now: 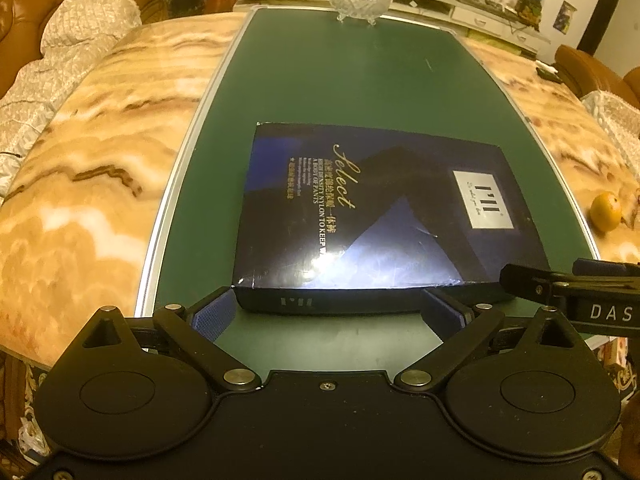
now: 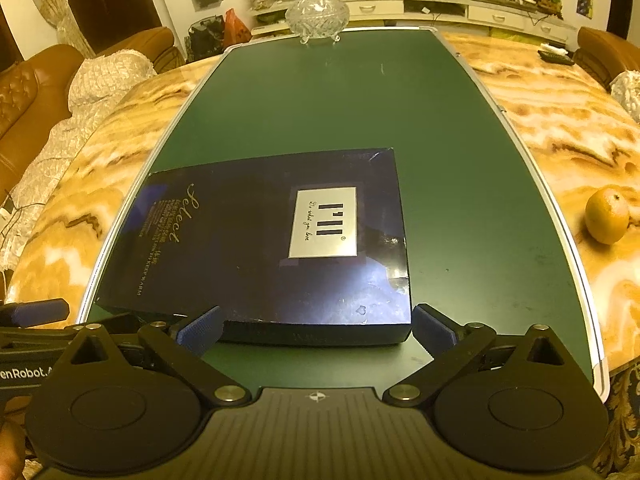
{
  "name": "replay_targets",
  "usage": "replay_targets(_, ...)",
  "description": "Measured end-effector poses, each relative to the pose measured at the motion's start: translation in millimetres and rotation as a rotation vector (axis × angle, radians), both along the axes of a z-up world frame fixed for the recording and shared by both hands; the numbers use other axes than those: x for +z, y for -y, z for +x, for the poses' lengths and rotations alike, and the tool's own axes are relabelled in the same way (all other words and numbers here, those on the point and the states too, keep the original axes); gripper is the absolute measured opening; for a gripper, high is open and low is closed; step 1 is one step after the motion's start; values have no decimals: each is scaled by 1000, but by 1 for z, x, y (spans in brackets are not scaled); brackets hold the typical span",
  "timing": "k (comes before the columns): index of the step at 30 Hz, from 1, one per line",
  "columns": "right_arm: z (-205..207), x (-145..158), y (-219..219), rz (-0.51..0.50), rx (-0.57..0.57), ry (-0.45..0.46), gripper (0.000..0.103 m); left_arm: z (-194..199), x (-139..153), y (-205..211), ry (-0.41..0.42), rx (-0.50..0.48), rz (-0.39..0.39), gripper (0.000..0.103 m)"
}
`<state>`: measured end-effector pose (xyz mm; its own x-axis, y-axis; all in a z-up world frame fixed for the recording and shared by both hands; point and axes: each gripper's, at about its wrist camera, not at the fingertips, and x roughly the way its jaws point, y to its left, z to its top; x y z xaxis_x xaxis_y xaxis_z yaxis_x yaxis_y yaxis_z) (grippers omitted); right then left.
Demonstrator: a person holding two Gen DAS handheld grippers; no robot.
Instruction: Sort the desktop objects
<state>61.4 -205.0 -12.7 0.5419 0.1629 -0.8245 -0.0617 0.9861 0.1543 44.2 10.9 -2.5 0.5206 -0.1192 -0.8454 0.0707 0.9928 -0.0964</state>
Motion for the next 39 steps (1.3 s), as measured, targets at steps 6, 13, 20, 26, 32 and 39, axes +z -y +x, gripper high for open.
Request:
replay_targets(6,-1,-1,0,-1,1,2,103,1,-1,0,-2,-3,-23,100)
replay_targets(13,-2,-2,0,0,4,4,103,2,-2,-3,5,9,-52,103)
replay_targets(20,-2,-3,0,1,3,6,103,2,-2,0,12,12,-33,103)
replay_targets(26,-3,-3,2,2,-1,5,103,1,-2,2,19,10,-23,103)
replay_targets(32,-3,-3,3,6,-2,8,103,1,-2,2,14,11,-13,103)
replay_targets(39,-3,-2,4,13,-5,12,103,0,-2,3,28,16,13,103)
